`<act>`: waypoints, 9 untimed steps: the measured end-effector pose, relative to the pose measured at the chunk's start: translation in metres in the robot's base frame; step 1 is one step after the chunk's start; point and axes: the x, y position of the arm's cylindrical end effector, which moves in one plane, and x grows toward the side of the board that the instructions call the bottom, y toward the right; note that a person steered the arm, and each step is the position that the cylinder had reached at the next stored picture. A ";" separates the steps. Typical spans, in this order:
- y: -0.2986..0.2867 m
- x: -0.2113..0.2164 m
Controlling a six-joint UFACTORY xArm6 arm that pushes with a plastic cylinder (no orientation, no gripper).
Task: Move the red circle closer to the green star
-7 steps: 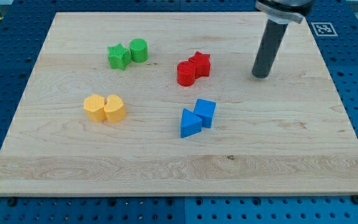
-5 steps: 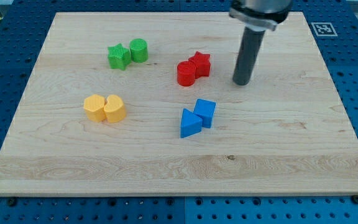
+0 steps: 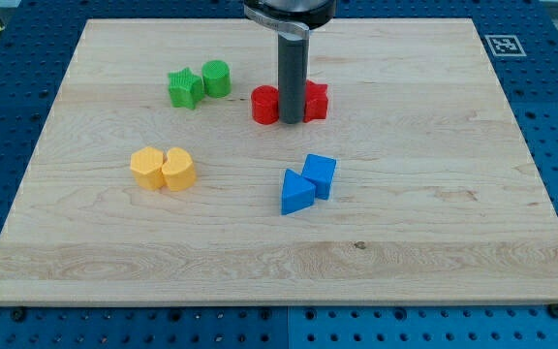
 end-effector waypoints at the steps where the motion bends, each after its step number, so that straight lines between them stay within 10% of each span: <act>1: 0.001 -0.012; 4: -0.003 -0.057; 9: -0.083 -0.010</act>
